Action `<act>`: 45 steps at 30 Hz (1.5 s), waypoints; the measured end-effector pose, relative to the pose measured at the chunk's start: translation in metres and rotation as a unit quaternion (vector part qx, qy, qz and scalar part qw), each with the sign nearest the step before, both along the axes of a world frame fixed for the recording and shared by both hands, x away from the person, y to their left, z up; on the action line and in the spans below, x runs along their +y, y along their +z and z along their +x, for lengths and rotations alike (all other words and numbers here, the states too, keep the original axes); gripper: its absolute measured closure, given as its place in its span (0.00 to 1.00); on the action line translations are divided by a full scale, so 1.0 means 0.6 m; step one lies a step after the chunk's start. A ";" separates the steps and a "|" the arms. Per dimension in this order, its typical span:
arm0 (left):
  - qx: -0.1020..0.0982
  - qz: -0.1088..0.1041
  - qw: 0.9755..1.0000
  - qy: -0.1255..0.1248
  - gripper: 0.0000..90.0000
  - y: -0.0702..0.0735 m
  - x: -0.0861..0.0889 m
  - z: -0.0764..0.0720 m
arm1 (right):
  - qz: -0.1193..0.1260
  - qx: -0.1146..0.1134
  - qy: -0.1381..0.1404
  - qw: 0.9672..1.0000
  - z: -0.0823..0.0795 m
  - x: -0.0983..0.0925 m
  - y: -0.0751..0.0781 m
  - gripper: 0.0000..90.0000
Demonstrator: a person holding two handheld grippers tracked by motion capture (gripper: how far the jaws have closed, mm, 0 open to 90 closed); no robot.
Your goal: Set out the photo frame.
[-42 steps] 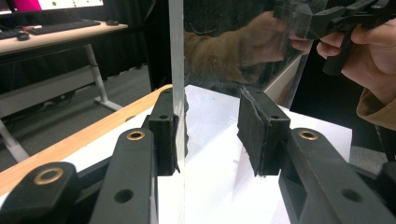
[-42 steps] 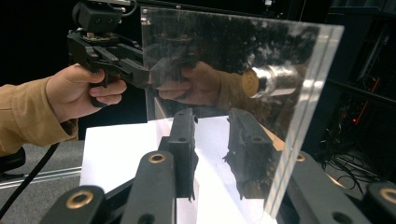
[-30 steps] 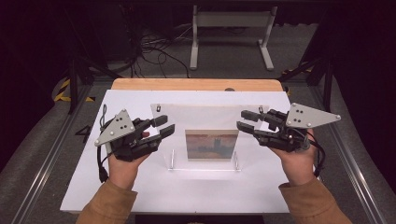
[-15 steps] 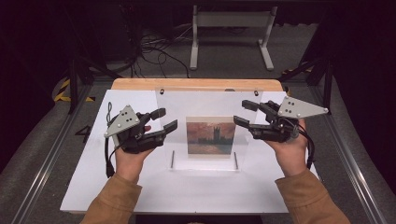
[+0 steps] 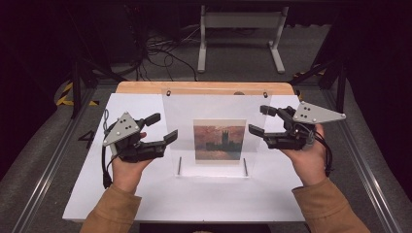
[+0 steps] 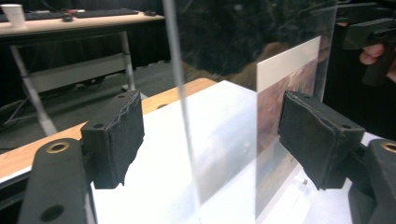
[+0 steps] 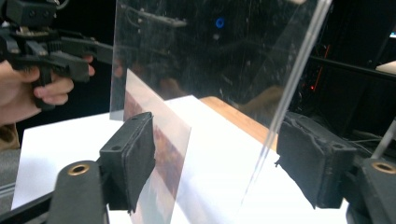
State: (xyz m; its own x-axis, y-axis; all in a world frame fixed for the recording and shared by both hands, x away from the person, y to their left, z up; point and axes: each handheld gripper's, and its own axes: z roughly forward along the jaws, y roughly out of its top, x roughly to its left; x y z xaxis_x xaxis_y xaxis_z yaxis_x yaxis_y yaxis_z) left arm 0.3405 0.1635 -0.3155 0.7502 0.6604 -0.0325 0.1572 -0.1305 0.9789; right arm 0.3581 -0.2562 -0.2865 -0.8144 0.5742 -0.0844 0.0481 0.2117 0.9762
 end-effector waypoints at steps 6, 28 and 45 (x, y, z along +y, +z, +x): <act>0.005 0.013 1.000 0.022 0.24 -0.007 0.031 -0.009 | -0.025 0.009 -0.007 1.000 -0.011 -0.018 0.002 0.29; 0.067 0.056 0.994 0.059 0.13 -0.095 0.116 -0.021 | -0.033 0.103 -0.069 0.992 -0.046 -0.124 -0.111 0.15; 0.099 0.051 0.991 0.073 0.12 -0.199 0.145 -0.033 | -0.011 0.121 -0.093 0.988 -0.060 -0.148 -0.209 0.15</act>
